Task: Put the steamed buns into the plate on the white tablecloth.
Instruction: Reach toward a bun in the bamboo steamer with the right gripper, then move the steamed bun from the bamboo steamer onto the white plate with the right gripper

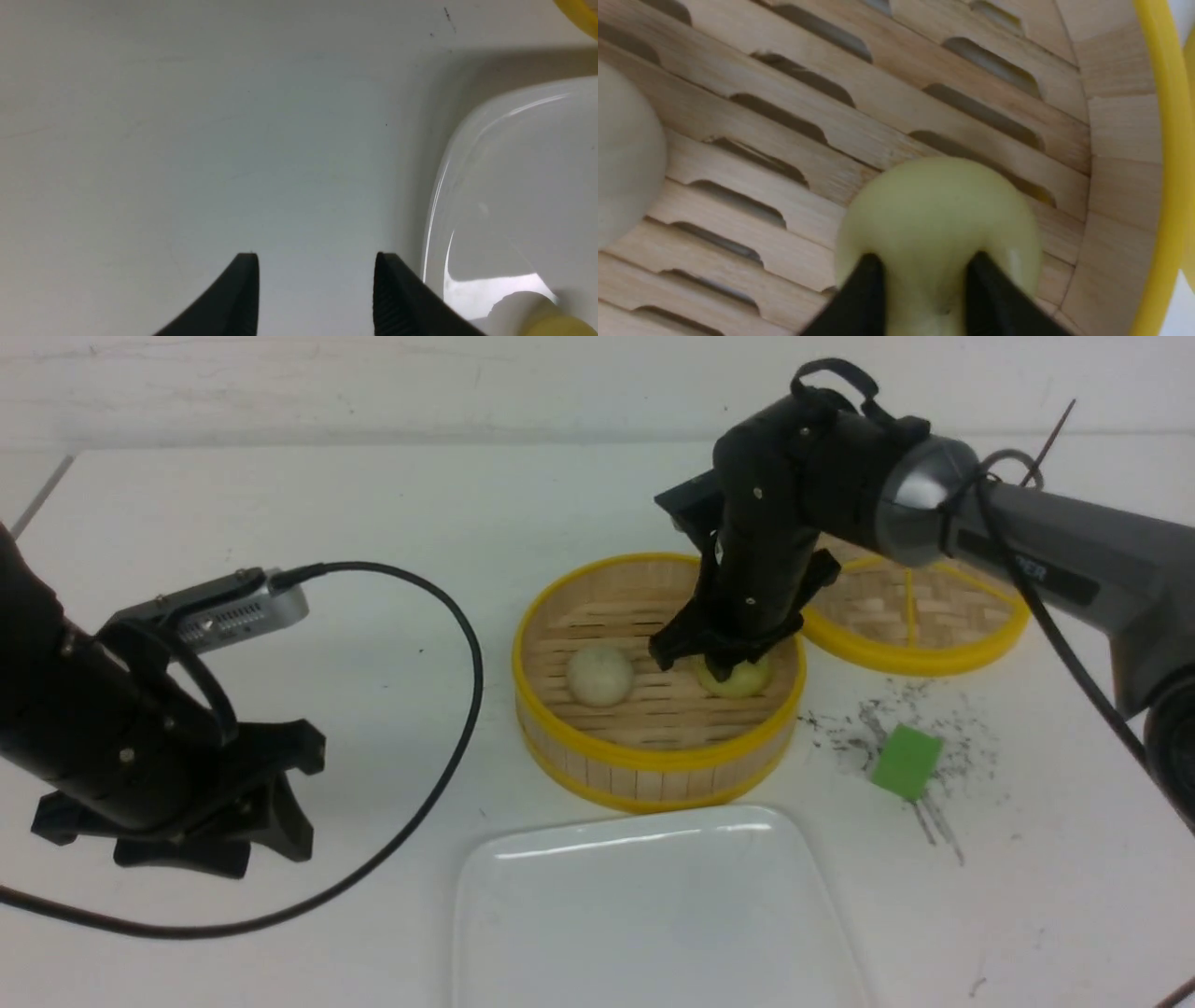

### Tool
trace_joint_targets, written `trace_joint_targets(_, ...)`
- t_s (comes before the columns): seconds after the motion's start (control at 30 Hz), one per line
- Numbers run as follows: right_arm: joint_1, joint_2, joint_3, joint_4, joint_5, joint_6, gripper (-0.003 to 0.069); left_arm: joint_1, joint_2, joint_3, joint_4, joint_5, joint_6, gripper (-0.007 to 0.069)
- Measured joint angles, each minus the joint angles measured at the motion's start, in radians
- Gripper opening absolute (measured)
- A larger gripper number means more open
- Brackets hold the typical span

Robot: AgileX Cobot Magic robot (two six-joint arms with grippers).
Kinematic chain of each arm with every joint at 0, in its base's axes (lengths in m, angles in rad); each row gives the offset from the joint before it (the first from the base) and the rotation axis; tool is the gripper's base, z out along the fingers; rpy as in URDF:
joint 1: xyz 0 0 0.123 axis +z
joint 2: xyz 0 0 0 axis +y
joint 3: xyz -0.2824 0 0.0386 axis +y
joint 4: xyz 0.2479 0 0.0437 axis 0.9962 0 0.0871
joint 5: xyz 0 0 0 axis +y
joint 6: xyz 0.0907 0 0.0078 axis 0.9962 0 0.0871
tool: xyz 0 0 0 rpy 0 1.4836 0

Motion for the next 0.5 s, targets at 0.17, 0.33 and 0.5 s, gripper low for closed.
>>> trace_joint_targets(0.17,0.000,-0.067,0.002,0.041,0.135,-0.037,0.0013,0.000,0.000,0.000,0.002,-0.004,0.000,0.0358)
trace_joint_targets(0.33,0.005,-0.262,0.050,0.179,0.193,-0.065,0.0013,0.000,0.000,0.000,0.001,-0.010,0.000,0.0358)
trace_joint_targets(0.5,0.062,-0.440,0.257,0.226,0.198,-0.055,0.0015,0.000,0.000,0.000,0.001,-0.035,0.000,0.0358)
